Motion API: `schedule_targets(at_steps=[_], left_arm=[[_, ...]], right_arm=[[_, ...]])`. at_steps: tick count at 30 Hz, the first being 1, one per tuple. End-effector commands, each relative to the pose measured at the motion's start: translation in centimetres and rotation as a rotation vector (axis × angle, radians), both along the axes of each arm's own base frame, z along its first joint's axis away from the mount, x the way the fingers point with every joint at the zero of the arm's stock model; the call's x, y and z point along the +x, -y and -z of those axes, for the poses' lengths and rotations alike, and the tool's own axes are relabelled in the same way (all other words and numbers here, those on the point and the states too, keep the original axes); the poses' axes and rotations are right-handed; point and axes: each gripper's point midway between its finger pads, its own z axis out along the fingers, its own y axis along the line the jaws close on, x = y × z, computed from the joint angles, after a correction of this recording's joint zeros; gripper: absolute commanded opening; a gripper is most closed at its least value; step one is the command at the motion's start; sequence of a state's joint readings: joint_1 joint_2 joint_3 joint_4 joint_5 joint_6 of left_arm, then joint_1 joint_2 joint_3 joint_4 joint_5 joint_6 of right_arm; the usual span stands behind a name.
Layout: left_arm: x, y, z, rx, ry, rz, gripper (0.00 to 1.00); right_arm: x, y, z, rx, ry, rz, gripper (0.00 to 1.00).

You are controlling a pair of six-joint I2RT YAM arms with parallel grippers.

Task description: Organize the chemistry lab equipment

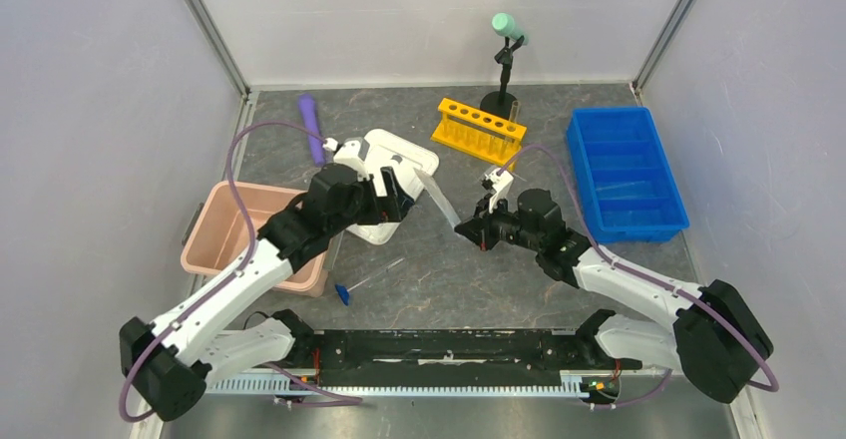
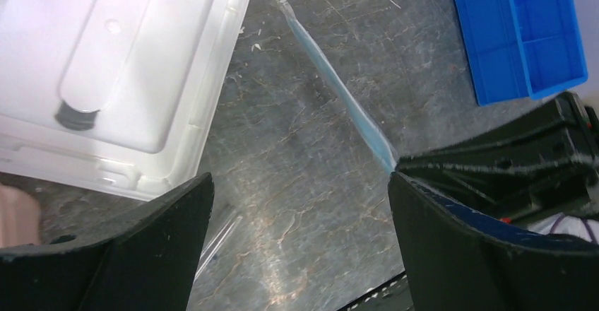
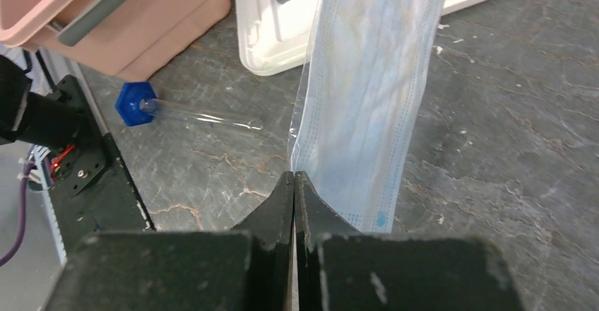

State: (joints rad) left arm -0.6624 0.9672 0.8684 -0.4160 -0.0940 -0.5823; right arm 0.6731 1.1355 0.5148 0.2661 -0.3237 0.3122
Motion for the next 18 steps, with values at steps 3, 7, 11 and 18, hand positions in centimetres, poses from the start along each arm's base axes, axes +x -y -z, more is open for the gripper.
schedule_targets(at_steps=[3,7,11,18], left_arm=[[2.2,3.4,0.1,-0.161,-0.063,-0.033,0.94],[2.7,4.7,1.2,-0.181,-0.106,-0.021,0.86],[3.1,5.1,2.4,-0.159,-0.139,-0.022,0.80],[2.8,5.2,3.4,-0.146,-0.159,-0.003,0.37]], right_arm=[[-1.2,-2.0,-2.8,0.097,0.080,-0.075,0.00],[-1.7,-2.6,-2.9,0.101,0.088,-0.090,0.00],[-2.3,-3.3,-2.7,0.100,0.085,-0.111,0.00],[-3.0,-3.8,-1.8,0.093,0.073,-0.125,0.00]])
